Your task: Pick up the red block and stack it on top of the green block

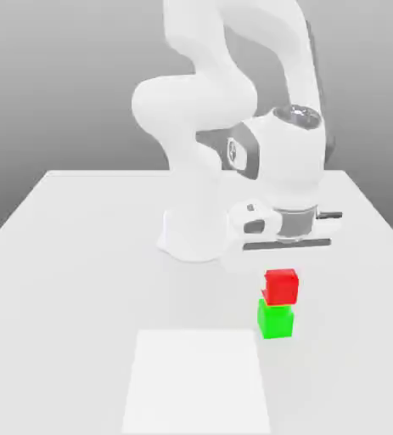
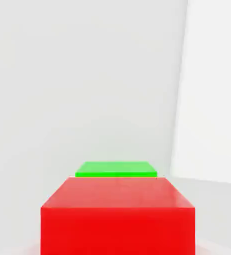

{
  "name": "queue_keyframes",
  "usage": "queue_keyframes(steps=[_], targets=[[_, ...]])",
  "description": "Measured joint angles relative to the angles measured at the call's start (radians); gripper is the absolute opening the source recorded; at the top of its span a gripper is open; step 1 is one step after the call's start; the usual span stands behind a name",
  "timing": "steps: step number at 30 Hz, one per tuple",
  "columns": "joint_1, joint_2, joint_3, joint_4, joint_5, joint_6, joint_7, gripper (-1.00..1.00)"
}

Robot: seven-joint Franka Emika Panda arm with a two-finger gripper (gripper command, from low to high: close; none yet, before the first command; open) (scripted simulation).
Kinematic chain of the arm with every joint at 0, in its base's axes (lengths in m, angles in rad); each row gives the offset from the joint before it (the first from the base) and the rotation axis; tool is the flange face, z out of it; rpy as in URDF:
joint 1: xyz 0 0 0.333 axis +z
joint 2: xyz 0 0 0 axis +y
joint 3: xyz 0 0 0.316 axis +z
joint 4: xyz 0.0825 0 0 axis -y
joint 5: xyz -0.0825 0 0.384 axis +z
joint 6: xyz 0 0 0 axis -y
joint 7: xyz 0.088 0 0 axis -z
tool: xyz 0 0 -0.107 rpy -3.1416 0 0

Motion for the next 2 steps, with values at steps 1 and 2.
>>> queue_keyframes(steps=[1, 2], targets=[[0.0, 0.0, 0.0, 0.0, 0.0, 0.0, 0.0, 1.0], [0.0, 0.0, 0.0, 0.0, 0.0, 0.0, 0.0, 1.0]])
